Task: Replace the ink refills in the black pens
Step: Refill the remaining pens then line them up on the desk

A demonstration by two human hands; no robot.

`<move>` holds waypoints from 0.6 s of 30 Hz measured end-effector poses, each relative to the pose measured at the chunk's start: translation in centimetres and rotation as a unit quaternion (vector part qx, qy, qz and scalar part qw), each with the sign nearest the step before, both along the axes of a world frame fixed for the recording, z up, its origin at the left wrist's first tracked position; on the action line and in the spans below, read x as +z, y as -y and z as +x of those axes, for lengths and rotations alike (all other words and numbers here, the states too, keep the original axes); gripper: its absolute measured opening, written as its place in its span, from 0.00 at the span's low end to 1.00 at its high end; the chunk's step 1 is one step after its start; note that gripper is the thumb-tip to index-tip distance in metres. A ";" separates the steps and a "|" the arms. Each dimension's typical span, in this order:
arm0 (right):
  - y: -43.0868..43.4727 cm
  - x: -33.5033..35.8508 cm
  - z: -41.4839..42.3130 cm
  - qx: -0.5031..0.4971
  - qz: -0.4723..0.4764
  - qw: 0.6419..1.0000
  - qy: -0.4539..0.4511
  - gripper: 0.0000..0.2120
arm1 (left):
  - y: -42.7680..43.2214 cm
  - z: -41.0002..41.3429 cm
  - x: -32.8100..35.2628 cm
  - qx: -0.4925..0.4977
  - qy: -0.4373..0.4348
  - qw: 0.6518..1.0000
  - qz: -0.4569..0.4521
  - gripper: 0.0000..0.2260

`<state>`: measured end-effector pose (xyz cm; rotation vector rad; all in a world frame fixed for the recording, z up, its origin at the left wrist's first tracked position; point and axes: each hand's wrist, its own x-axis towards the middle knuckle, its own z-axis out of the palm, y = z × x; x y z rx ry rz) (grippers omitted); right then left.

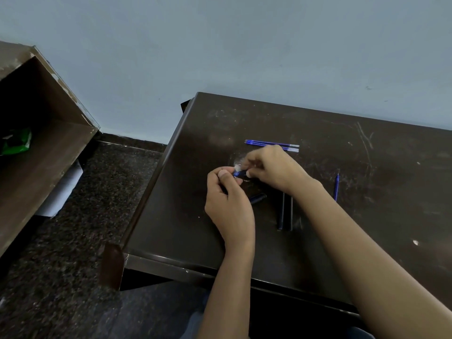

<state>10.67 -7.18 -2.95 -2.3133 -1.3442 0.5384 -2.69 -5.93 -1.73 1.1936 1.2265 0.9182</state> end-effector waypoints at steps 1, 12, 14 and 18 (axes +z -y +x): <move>0.7 -0.1 -0.1 0.001 -0.011 1.000 -0.002 0.10 | 0.0 0.0 0.0 0.002 -0.002 1.000 0.000 0.12; 3.6 -0.3 -1.1 0.021 -0.007 0.999 0.029 0.10 | -0.1 0.1 -0.3 -0.008 -0.002 1.000 0.010 0.11; 3.9 -0.1 -1.1 -0.002 0.018 0.999 0.032 0.10 | 0.0 0.1 -0.3 -0.019 -0.007 1.000 0.008 0.11; 5.6 1.0 -0.9 -0.207 0.137 0.968 0.026 0.06 | 0.1 0.0 -0.5 -0.043 -0.010 0.999 0.002 0.12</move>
